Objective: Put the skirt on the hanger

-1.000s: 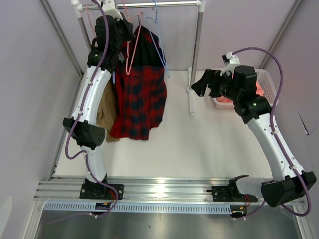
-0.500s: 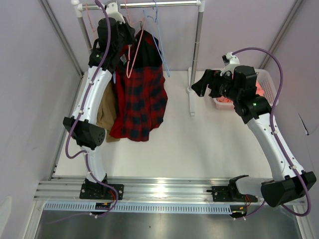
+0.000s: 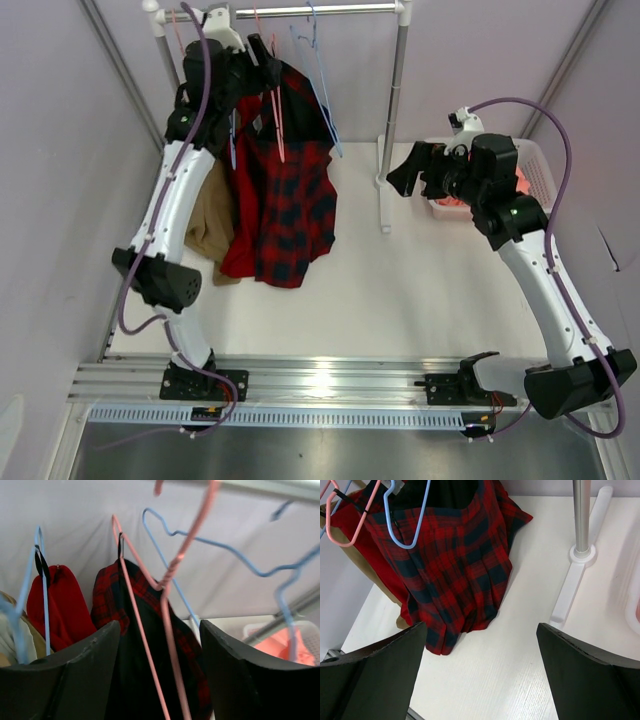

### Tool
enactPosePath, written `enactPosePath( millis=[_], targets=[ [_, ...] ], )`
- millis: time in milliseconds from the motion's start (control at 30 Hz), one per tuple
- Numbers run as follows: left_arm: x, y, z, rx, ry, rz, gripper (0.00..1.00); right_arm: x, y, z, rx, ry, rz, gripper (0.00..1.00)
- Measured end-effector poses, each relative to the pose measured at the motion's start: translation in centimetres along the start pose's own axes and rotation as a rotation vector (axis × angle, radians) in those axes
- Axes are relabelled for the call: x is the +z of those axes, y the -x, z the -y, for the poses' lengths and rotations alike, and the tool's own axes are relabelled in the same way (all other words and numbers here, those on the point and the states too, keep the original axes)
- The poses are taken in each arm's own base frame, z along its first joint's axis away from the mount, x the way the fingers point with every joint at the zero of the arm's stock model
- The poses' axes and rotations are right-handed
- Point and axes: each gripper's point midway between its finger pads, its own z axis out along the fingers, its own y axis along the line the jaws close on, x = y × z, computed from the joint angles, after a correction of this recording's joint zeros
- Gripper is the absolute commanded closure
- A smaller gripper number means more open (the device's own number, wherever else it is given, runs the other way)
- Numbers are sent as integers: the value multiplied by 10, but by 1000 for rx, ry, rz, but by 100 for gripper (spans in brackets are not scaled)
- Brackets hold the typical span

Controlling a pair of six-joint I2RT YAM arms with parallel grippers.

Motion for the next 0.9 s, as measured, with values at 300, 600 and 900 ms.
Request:
enactPosePath(
  millis=[300,600,900],
  targets=[
    [-124,84,44,-6,-170,133,26,-22,-5,0,30,-32,-16,1],
    [-277,37,71,-28,-374,84,27,-65,-17,1,94,-84,35,1],
    [-316,-80,47,-39,-377,-141,27,-66,-47,15,147,-140,-11,0]
  ],
)
